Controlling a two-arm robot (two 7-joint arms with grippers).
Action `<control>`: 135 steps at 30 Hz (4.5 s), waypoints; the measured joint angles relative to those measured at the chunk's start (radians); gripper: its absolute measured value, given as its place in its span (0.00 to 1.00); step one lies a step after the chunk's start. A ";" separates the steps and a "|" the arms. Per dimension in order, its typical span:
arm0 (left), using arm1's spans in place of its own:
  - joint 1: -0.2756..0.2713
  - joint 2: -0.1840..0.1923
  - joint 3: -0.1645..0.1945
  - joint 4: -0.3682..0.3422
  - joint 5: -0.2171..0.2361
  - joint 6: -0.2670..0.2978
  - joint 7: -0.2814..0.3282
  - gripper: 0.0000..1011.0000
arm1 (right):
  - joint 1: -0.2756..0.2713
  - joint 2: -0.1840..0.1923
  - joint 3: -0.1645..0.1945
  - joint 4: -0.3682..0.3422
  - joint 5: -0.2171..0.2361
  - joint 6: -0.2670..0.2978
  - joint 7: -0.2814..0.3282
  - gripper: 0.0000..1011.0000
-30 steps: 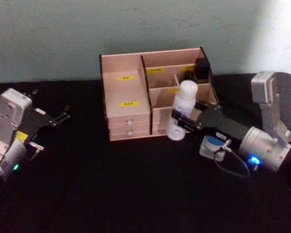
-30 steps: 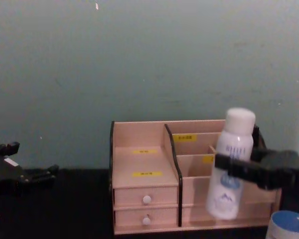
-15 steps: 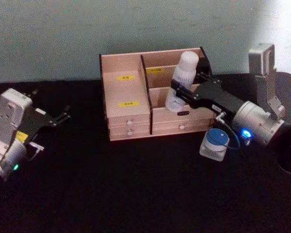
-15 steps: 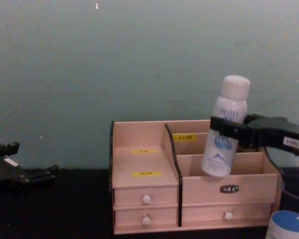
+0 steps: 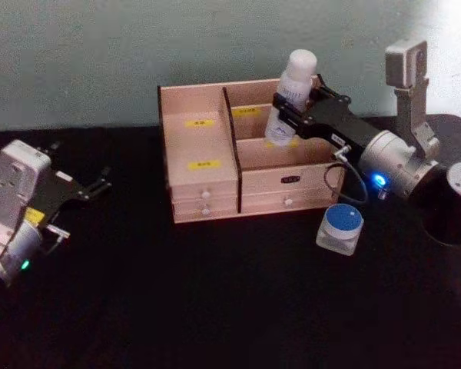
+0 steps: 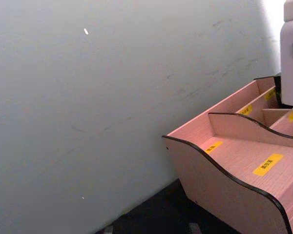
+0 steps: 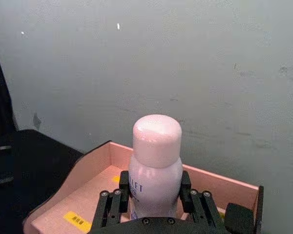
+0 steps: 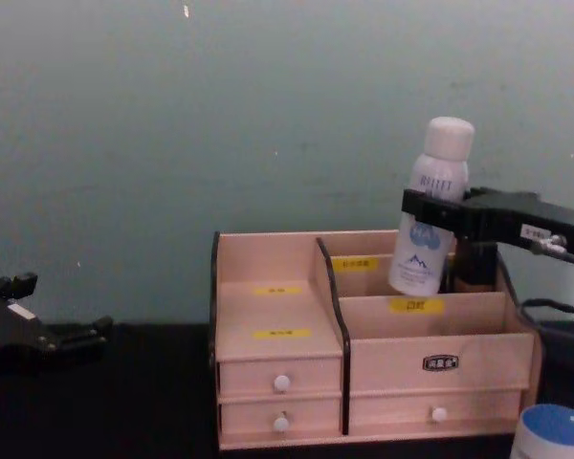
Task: Pick up the facial cleanser and watermelon frost from the table and place them into the tiered storage box.
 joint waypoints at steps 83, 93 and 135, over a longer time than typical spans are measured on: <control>0.000 0.000 0.000 0.000 0.000 0.000 0.000 0.99 | 0.242 -0.156 -0.003 0.427 -0.063 -0.049 0.089 0.59; 0.000 0.000 0.000 0.000 0.000 0.000 0.000 0.99 | 0.259 -0.169 -0.002 0.477 -0.078 -0.063 0.089 0.59; 0.000 0.000 0.000 0.000 0.000 0.000 0.000 0.99 | 0.274 -0.185 0.010 0.537 -0.115 -0.067 0.100 0.59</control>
